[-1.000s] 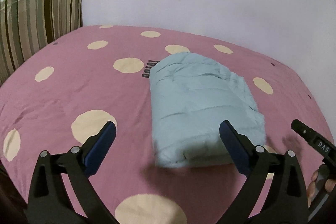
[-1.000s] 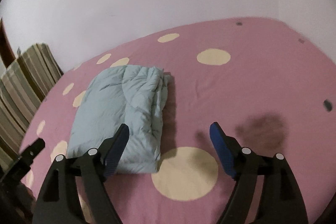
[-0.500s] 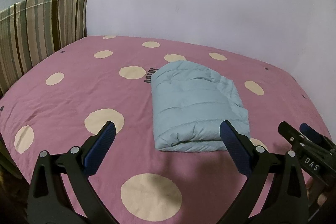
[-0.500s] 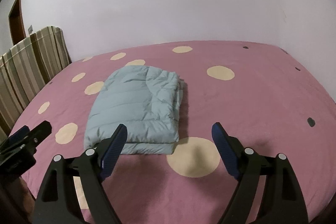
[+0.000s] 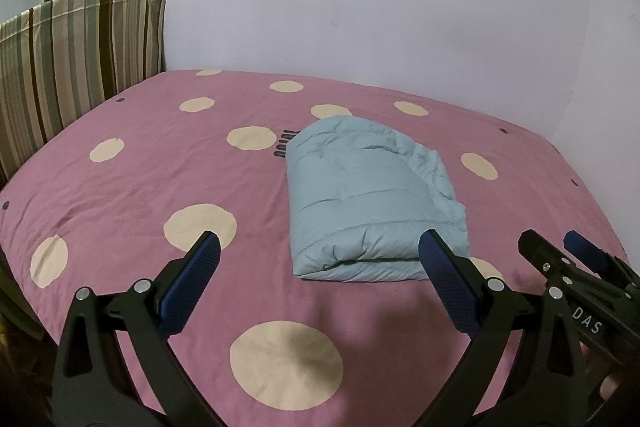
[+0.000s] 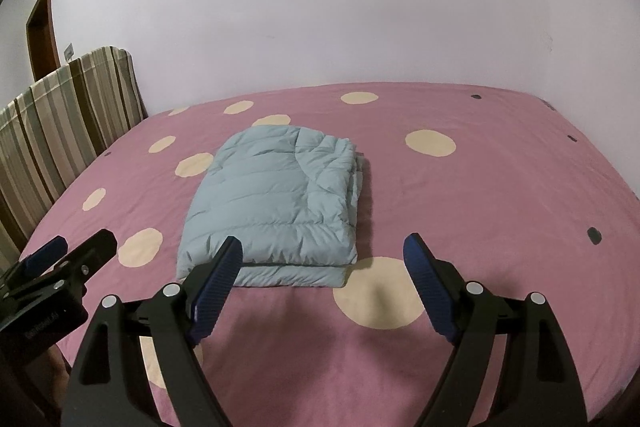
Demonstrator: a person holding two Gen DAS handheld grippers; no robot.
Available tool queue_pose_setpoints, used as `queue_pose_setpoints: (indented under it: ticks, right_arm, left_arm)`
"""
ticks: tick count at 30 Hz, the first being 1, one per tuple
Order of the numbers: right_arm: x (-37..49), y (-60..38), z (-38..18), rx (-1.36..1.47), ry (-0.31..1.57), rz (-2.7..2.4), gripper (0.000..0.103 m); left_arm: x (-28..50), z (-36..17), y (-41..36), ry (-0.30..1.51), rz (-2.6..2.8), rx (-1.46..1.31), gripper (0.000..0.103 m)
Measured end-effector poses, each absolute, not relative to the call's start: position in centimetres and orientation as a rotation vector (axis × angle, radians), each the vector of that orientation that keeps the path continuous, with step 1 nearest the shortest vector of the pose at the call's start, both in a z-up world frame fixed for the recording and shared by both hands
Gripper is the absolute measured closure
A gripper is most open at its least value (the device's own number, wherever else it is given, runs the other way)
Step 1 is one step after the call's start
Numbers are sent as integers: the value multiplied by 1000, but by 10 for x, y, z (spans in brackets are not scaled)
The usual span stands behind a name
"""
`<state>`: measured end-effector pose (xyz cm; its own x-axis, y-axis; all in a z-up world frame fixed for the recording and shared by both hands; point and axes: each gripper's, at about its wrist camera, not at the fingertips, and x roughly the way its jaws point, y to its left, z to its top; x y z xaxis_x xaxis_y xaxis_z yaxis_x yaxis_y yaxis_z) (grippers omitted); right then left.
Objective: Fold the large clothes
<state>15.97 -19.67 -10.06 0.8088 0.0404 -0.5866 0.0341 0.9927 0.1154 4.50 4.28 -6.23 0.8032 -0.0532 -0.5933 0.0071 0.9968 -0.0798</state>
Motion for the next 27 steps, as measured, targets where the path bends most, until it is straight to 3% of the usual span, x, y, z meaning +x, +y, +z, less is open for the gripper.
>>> queue_pose_setpoints:
  ticks: [27]
  right_arm:
    - [158, -194, -102, 132, 638, 3, 22]
  left_arm:
    - [44, -62, 40, 651, -36, -81, 4]
